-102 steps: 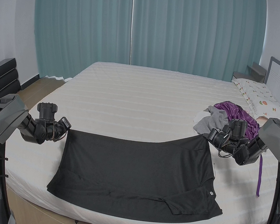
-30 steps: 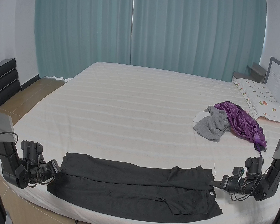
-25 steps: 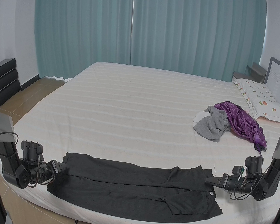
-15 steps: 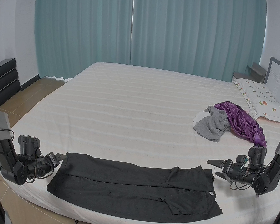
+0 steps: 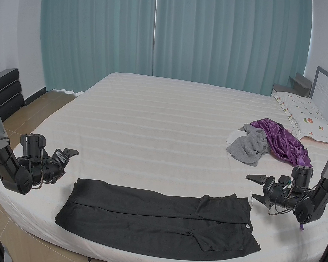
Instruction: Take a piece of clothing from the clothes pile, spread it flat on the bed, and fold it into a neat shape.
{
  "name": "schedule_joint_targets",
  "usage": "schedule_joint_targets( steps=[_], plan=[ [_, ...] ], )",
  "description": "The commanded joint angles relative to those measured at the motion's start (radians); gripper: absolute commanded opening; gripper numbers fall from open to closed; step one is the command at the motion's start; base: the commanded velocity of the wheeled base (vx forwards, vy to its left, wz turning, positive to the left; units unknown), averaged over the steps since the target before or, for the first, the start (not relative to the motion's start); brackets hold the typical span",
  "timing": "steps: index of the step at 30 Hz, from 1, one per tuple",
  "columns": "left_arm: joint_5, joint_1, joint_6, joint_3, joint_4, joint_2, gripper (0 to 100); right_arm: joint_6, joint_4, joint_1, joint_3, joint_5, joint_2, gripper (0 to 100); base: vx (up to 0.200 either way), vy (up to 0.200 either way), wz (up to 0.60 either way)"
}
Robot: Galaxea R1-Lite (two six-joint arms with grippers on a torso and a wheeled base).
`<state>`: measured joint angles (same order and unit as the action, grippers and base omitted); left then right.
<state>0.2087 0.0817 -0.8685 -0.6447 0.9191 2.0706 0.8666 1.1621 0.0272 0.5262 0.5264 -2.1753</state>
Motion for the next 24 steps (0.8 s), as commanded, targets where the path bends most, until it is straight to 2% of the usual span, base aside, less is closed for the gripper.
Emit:
schedule_joint_targets(
  steps=[1,5,12,24],
  plan=[
    [0.095,0.001,-0.144,-0.11,-0.048,0.069,100,0.043,0.025,0.019,0.006,0.001,-0.063,100,0.0,0.0,0.0],
    [0.112,0.016,-0.126,-0.081,-0.046,0.078,100,0.088,0.027,0.019,0.002,0.0,-0.064,100,0.0,0.0,0.0],
    [0.112,0.02,-0.047,-0.082,-0.023,0.138,100,0.092,0.027,0.039,-0.008,0.001,-0.077,100,0.0,0.0,0.0],
    [0.101,0.023,-0.044,-0.118,-0.008,0.177,100,0.089,0.028,0.031,-0.009,-0.002,-0.086,100,0.0,0.0,0.0]
  ],
)
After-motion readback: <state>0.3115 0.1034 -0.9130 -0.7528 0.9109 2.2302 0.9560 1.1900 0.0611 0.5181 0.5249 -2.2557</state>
